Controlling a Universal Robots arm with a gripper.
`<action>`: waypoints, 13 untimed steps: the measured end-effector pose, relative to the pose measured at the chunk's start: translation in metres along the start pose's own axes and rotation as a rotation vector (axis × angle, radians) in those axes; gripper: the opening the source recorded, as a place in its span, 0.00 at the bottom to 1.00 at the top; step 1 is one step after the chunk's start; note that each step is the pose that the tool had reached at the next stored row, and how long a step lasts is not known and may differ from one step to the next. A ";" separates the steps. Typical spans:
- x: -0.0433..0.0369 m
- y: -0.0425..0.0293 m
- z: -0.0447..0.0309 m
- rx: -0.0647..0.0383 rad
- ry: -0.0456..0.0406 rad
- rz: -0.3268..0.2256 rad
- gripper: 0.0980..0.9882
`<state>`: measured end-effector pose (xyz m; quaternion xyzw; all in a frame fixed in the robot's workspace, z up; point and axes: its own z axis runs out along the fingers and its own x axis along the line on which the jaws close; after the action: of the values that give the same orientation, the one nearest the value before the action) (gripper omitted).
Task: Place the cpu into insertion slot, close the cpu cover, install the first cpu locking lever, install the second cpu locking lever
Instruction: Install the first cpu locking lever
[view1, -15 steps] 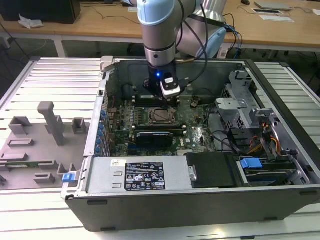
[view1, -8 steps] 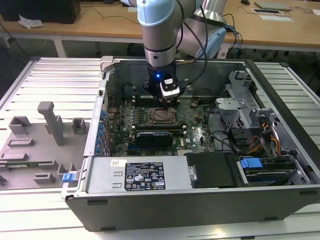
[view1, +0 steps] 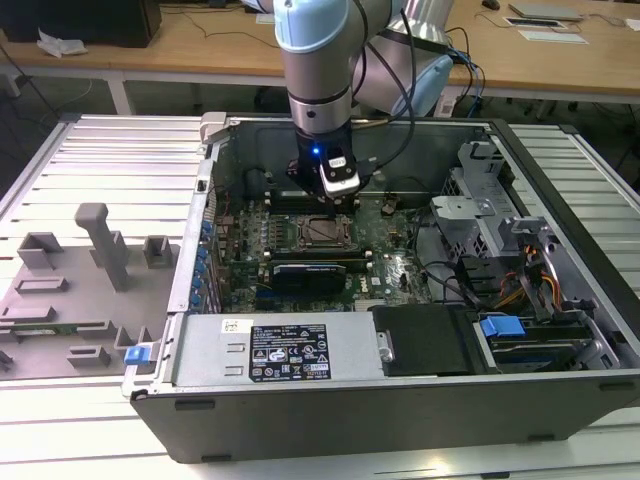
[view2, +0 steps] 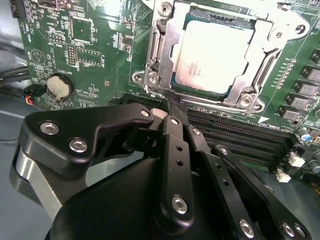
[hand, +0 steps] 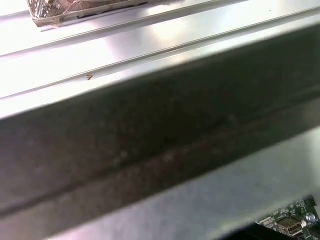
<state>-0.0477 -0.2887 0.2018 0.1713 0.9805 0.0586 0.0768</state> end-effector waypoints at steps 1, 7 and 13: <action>-0.0002 -0.0001 -0.0001 -0.001 -0.0001 0.000 0.01; -0.0009 -0.0032 0.0013 -0.001 -0.0006 0.000 0.01; -0.0012 -0.0039 0.0011 -0.004 0.0005 0.001 0.01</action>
<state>-0.0477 -0.2927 0.2003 0.1715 0.9803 0.0604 0.0768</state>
